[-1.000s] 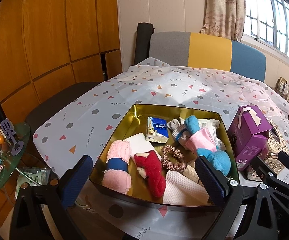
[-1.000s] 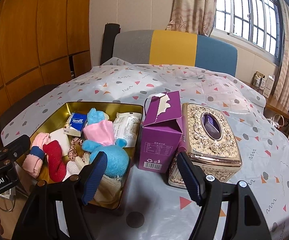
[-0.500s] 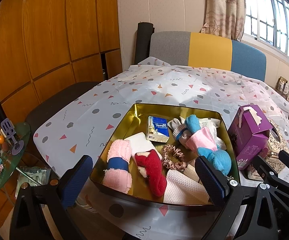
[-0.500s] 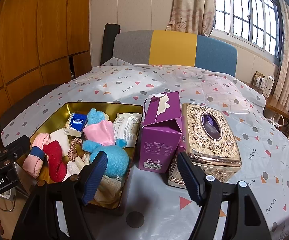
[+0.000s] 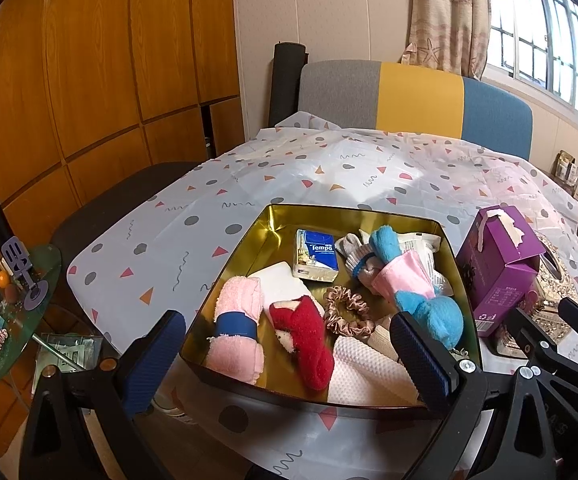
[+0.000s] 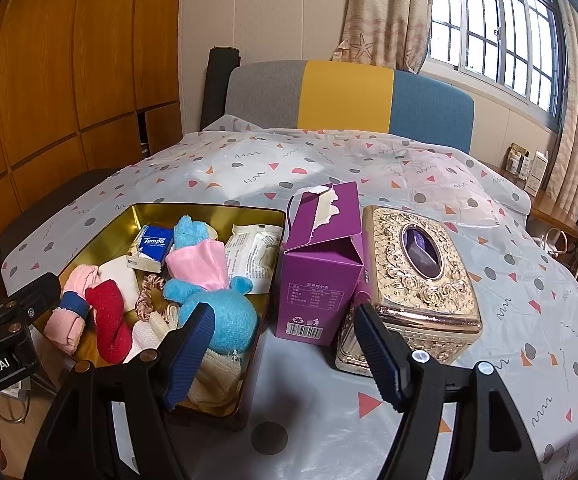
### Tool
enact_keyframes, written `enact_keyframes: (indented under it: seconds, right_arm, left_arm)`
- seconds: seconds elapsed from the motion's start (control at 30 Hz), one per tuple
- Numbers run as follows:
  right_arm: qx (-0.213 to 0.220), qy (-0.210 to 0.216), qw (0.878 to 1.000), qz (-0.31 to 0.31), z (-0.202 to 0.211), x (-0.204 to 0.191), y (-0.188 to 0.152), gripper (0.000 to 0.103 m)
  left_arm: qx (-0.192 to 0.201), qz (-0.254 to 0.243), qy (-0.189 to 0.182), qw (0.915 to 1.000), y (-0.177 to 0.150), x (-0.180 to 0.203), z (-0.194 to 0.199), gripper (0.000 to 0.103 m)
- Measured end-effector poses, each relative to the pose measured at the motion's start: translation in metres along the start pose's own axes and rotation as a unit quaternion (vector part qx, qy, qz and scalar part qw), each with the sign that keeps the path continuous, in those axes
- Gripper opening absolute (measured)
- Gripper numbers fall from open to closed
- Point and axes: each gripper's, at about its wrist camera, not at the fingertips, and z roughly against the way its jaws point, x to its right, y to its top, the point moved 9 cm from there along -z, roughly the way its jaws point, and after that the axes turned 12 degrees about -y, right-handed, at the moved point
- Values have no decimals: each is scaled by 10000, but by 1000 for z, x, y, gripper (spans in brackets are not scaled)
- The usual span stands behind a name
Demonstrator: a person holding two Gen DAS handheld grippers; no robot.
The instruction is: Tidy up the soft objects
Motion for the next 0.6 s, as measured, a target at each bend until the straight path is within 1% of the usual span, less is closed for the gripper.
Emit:
enact_keyframes:
  seconds: [0.33,0.53,0.6]
  right_arm:
    - [-17,-3,10000,-4,0,2,-2,73]
    - [-18,-22,10000,-25,-2,7,-2,73]
    - [0,-34,10000,-63,-1,10,-2,73]
  left_arm:
    - [-80,-14,-34,10000,-2,0,-3,103]
    - [23,9,-94,10000,-1,0,-2,103]
    - [-13,20,-134,9999,-1,0,-3,103]
